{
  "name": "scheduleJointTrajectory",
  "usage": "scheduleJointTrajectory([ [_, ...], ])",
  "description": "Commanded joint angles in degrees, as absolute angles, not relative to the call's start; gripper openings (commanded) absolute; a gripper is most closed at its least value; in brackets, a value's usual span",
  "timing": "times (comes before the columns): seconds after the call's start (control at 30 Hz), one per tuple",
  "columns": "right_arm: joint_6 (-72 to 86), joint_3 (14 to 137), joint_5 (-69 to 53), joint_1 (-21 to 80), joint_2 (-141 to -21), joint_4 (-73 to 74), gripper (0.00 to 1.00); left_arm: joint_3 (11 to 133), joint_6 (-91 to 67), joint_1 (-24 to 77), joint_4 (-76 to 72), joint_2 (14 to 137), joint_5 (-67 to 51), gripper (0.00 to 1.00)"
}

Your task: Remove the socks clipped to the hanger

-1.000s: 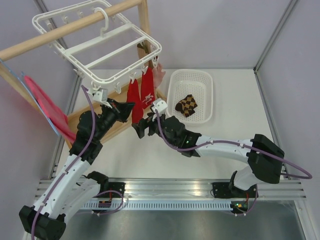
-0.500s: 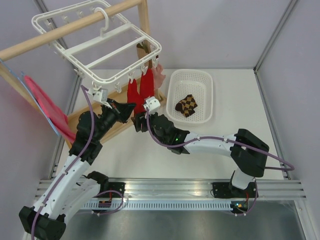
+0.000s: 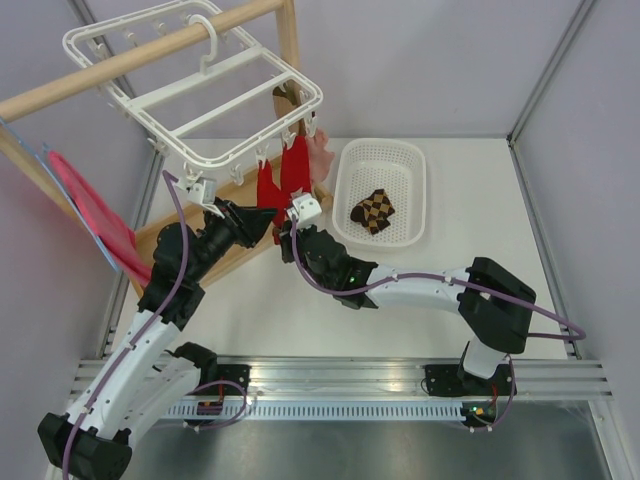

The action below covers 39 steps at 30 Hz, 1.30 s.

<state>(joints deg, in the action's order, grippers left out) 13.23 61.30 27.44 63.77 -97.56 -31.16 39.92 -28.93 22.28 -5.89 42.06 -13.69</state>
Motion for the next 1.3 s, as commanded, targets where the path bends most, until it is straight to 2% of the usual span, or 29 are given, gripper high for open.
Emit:
scheduleJointTrajectory([
  [0.0,12.66,61.44,28.91,64.34,-96.42,-33.22,0.01,39.90,-30.32,22.59,-7.91,41.75,-14.33,0.41],
  [0.03,12.74,60.48,29.35,64.34,-95.55,-32.96,0.01,39.82,-30.32,22.59,-7.82,41.57,-13.89,0.56],
  [0.07,13.01,60.03,29.53,64.34,-95.02,-32.78,0.01,39.81,-30.24,22.59,-7.82,41.49,-13.71,0.67],
  [0.1,13.18,59.42,29.62,64.42,-94.57,-32.70,0.01,39.73,-30.32,22.59,-7.74,41.40,-13.71,0.84],
  [0.17,13.79,57.92,29.79,64.51,-93.08,-32.34,0.01,39.55,-30.32,22.59,-7.73,41.22,-13.54,0.92],
  [0.47,14.33,55.63,29.88,65.21,-90.35,-28.83,0.01,40.42,-28.57,22.59,-8.44,40.87,-13.01,0.99],
  [0.6,14.94,55.63,29.80,65.48,-90.44,-27.43,0.01,42.89,-24.88,22.85,-6.60,40.70,-11.43,1.00],
  [0.97,16.35,54.93,29.00,66.53,-90.70,-27.95,0.01,51.50,-15.65,29.17,-0.35,44.20,2.63,0.99],
  [1.27,16.61,55.02,28.39,66.88,-90.53,-27.33,0.01,53.88,-13.27,32.87,1.41,45.79,14.41,1.00],
])
